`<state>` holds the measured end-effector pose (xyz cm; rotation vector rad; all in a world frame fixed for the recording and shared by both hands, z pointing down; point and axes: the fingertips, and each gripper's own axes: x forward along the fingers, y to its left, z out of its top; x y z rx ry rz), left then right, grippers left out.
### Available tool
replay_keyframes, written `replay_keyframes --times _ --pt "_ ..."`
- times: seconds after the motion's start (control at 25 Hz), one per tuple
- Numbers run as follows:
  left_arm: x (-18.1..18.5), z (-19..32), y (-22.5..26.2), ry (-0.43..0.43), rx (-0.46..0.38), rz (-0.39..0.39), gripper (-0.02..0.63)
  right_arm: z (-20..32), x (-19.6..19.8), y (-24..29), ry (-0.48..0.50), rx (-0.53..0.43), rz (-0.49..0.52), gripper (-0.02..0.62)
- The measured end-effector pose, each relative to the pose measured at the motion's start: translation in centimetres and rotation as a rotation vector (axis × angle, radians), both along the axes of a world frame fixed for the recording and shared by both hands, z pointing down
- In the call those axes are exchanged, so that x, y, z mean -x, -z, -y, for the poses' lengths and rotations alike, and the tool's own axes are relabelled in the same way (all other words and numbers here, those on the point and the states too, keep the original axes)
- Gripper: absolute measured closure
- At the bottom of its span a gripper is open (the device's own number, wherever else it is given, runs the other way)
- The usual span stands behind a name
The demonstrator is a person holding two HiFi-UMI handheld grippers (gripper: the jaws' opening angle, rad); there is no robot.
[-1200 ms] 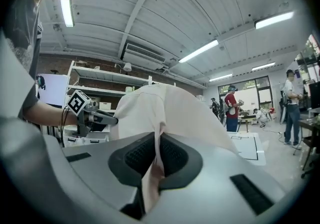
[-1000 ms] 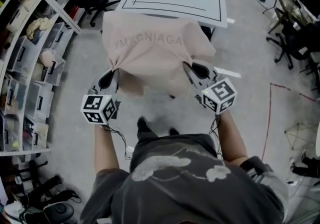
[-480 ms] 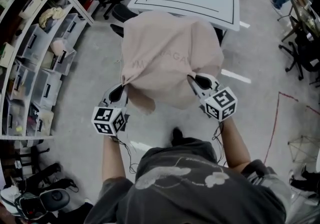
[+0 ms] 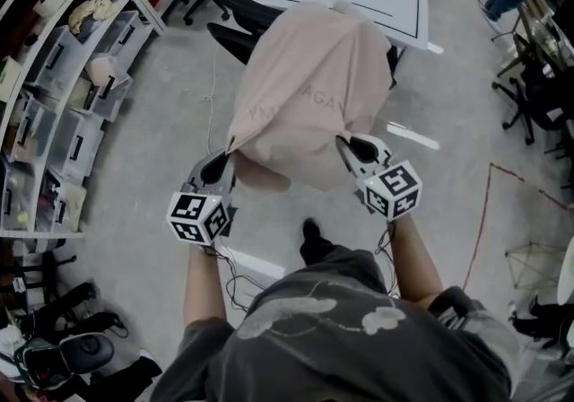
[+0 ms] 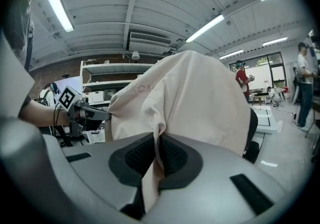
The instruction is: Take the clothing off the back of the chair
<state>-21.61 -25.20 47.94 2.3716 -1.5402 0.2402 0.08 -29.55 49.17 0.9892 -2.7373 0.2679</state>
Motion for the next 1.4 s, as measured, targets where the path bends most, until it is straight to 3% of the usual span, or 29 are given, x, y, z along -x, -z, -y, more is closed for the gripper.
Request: replay_keyframes --times 0.32,0.68,1.4 --pt "0.4 -5.8 0.1 0.012 0.003 -0.013 0.6 -4.9 -0.7 0.7 -0.029 0.012 -0.008 0.592" --pt "0.7 -13.1 2.7 0.033 -0.058 -0.028 0.6 -11.5 -0.3 3.0 -0.012 -0.02 0.005 0.592" --pt "-0.3 -26.0 5.0 0.101 -0.131 0.022 0.6 -23.3 -1.3 4.8 -0.026 -0.043 0.036 0.592"
